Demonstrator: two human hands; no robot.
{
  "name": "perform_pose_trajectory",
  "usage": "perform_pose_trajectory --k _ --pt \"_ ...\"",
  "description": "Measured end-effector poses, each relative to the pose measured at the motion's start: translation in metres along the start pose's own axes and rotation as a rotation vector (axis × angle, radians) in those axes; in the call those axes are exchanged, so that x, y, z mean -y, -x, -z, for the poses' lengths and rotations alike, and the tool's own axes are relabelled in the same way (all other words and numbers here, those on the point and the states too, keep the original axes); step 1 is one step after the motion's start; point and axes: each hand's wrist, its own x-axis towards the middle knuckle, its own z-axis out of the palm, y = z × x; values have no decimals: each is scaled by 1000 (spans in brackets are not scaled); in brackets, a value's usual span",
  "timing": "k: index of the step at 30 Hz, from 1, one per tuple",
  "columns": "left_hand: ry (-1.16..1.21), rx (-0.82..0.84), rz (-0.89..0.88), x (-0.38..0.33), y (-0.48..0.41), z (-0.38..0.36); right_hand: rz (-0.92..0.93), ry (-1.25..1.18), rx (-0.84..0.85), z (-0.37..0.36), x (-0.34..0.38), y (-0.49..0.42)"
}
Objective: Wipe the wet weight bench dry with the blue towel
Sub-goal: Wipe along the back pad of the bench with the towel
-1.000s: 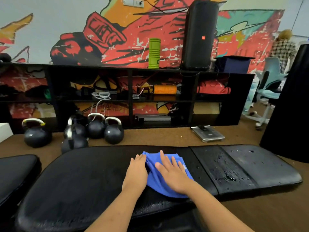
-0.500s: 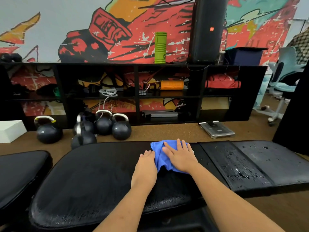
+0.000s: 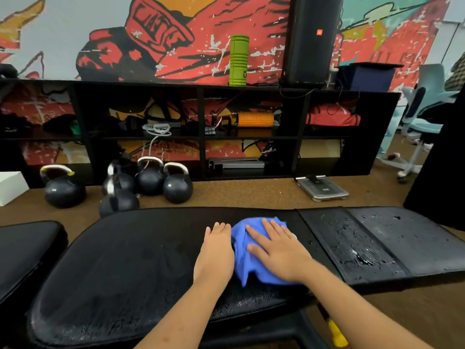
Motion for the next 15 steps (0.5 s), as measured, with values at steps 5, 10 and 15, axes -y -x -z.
perform_pose_trajectory --k 5,10,15 --pt "-69 -1 6 -1 -4 -3 -39 22 19 4 -13 -92" --pt "136 -81 34 0 1 -1 -29 40 -41 -12 -4 -39" --pt "294 -72 177 -1 4 1 54 28 -68 -14 -7 62"
